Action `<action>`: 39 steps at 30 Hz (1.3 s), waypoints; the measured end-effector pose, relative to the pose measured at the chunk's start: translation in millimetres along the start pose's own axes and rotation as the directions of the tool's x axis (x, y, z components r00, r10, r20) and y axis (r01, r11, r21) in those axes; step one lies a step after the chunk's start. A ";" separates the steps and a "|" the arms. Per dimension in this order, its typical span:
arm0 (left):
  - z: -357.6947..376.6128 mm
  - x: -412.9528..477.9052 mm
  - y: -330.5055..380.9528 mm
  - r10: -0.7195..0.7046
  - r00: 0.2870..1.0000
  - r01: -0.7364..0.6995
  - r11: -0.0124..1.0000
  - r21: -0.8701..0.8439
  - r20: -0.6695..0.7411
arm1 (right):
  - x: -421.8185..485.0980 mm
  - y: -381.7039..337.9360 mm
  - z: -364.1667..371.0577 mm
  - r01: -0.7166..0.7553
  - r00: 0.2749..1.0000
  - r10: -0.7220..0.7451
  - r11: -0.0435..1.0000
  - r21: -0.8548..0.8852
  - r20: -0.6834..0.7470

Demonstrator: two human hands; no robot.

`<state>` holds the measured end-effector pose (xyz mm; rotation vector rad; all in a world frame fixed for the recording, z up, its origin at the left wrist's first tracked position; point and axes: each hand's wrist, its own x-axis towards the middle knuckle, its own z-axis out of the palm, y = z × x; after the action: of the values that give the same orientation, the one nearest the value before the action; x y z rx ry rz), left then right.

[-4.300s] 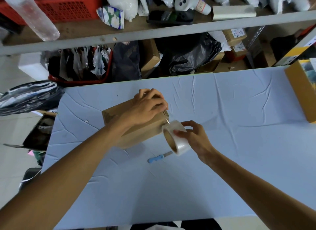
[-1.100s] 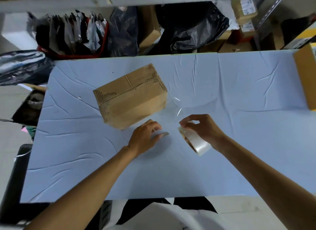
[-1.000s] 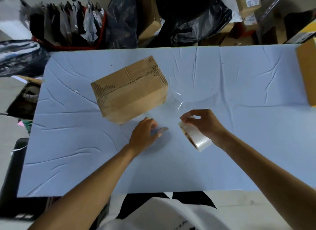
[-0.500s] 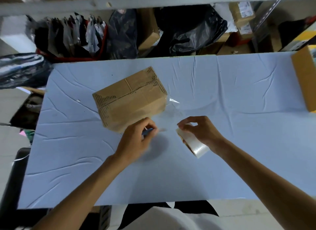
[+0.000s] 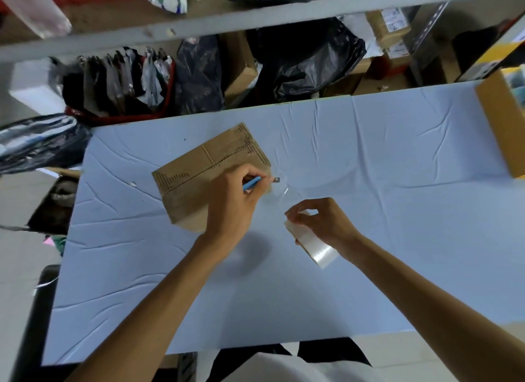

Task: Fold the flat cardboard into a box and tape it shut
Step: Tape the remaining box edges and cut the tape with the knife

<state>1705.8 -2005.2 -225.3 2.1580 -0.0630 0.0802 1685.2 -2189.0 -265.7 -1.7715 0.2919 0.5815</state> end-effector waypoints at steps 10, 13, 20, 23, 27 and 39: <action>5.9 9.1 -10.0 0.166 0.985 -0.171 0.967 0.188 0.042 | 3.1 -3.4 0.8 -0.002 1.000 0.002 0.999 -0.039 -0.012; 6.9 8.7 -14.2 0.135 0.989 -0.142 0.974 0.176 0.051 | 3.1 -3.0 0.9 0.003 1.000 -0.004 0.999 -0.044 -0.013; 18.1 8.2 -11.6 0.082 0.997 -0.081 0.974 0.210 0.005 | -0.2 -4.0 0.7 -0.007 1.000 0.007 0.999 -0.039 -0.007; 18.2 9.3 -13.1 0.082 0.997 -0.082 0.967 0.240 0.008 | -0.2 -5.2 0.1 -0.002 1.000 0.002 0.999 -0.042 -0.007; 19.4 9.6 -13.3 0.085 0.996 -0.084 0.955 0.284 0.008 | -1.3 -5.6 -2.0 -0.001 1.000 0.001 1.000 -0.029 0.000; 20.3 9.0 -10.7 0.088 0.996 -0.081 0.950 0.302 -0.009 | -12.1 0.8 -9.7 -0.029 1.000 0.029 0.998 -0.055 -0.003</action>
<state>1716.3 -2016.3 -244.7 2.4592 -0.1383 0.1738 1676.8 -2199.8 -258.2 -1.8234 0.3059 0.6138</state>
